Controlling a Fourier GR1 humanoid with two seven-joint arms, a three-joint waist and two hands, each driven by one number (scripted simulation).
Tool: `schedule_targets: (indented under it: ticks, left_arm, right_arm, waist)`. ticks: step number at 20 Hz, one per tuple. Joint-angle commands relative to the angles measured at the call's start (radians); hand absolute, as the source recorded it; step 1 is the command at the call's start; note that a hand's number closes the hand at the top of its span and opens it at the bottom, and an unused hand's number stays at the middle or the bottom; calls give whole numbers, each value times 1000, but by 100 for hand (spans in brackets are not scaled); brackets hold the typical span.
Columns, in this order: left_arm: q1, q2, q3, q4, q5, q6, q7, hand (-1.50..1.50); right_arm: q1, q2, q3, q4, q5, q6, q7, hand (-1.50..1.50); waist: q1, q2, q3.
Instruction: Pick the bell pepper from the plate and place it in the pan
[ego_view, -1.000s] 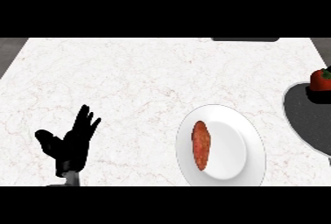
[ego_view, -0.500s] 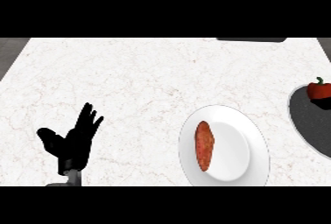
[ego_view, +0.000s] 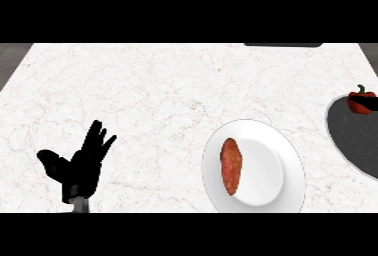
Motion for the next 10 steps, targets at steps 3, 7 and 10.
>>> schedule_targets:
  ticks: [3,7,10]
  left_arm:
    - [18,-12,9,57,-4,13,-8,0]
    - [48,-3,12,29,-8,15,-2,0]
    - [11,-17,9,45,-5,22,16,0]
  right_arm:
    - [-10,-80,-162,75,-210,256,-107,-150]
    - [81,-152,-213,103,-287,441,-165,-150]
    - [129,-187,-212,117,-318,598,-191,-150]
  waist:
    - [-24,0,-6]
    - [-37,-9,-8]
    - [-43,-10,-9]
